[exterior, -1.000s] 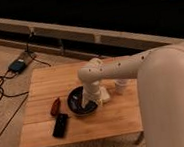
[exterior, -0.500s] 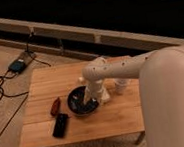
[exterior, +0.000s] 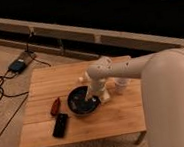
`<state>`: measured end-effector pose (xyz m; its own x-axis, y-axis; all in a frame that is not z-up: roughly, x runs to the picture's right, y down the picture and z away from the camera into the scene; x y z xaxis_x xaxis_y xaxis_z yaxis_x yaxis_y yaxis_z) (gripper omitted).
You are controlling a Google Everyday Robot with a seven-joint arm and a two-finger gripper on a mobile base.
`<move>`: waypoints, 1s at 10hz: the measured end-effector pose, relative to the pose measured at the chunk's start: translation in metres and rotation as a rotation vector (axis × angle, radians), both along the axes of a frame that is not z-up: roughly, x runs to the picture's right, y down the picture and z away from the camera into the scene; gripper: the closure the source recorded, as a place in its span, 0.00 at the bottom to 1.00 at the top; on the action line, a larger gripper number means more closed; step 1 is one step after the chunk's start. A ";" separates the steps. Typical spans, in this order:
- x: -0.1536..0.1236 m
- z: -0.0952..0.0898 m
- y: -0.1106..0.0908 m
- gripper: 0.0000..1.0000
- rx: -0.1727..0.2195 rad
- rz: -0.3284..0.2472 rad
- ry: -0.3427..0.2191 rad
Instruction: Push the ceramic bowl across the table
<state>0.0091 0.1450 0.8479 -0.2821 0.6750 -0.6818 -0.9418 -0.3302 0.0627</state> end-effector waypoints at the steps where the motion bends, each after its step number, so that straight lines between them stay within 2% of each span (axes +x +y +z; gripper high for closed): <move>1: 0.003 0.003 -0.001 0.35 0.002 0.008 0.003; 10: 0.002 0.003 -0.001 0.35 0.002 0.008 0.001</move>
<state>0.0108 0.1443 0.8504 -0.2882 0.6745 -0.6797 -0.9392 -0.3376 0.0632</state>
